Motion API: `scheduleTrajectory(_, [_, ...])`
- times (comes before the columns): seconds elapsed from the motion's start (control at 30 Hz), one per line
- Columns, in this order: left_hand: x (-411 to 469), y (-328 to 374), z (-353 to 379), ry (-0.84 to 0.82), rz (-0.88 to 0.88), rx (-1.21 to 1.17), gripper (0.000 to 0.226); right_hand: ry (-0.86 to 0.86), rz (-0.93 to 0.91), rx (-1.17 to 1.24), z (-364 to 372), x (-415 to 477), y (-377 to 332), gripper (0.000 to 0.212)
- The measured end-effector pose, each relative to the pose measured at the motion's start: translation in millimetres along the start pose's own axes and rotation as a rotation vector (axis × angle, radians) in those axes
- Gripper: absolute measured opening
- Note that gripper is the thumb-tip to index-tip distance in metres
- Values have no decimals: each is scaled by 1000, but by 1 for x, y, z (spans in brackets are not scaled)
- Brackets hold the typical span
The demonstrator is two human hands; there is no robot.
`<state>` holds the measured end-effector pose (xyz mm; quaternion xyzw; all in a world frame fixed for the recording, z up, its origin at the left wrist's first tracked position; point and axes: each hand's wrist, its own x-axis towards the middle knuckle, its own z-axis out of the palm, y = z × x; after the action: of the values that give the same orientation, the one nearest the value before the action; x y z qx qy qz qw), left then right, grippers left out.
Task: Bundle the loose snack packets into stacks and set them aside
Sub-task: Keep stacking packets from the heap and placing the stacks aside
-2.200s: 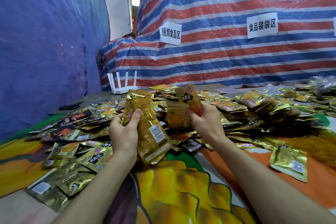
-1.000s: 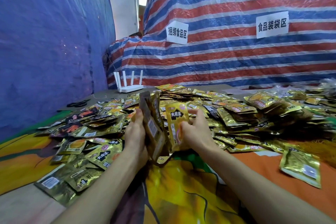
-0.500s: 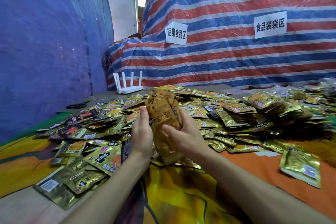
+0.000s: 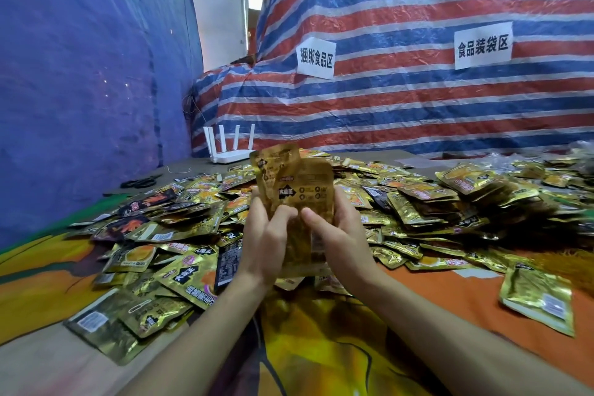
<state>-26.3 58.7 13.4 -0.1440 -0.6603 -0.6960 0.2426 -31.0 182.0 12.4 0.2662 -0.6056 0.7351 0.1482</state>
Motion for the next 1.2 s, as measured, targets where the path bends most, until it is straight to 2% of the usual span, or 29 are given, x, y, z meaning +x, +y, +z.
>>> scheduleTrajectory(0.07, [-2,-1,-1,-50,-21,-7,40,-20,14,3,2,-2,4,36])
scheduleTrajectory(0.17, [-5,-1,1,-108,-93,-44,40,41,6,28,4,-2,8,42])
scheduleTrajectory(0.3, [-5,-1,2,-133,-89,-88,44,84,-14,80,6,-2,11,41])
scheduleTrajectory(0.47, [-8,2,1,-189,-116,-32,46,100,-1,170,5,-2,11,31])
scheduleTrajectory(0.6, [-12,1,2,-245,-2,7,49,132,-95,176,3,-2,7,29])
scheduleTrajectory(0.73, [-11,7,-3,-288,47,15,57,180,-153,134,4,-1,6,43])
scheduleTrajectory(0.83, [-12,10,-6,-436,-4,60,48,155,-53,188,2,0,7,42])
scheduleTrajectory(0.9, [-13,5,-7,-450,-56,61,36,68,59,190,1,2,10,43])
scheduleTrajectory(0.97, [-15,2,-5,-405,-104,38,26,-17,131,157,-4,5,12,44])
scheduleTrajectory(1.03, [-17,1,-2,-345,-152,10,22,-59,112,94,-9,9,5,50])
scheduleTrajectory(1.13, [-20,3,2,-271,-168,3,23,-11,60,-230,-17,18,-7,54])
scheduleTrajectory(1.2, [-22,3,4,-256,-161,3,37,-12,56,-406,-24,22,-14,53])
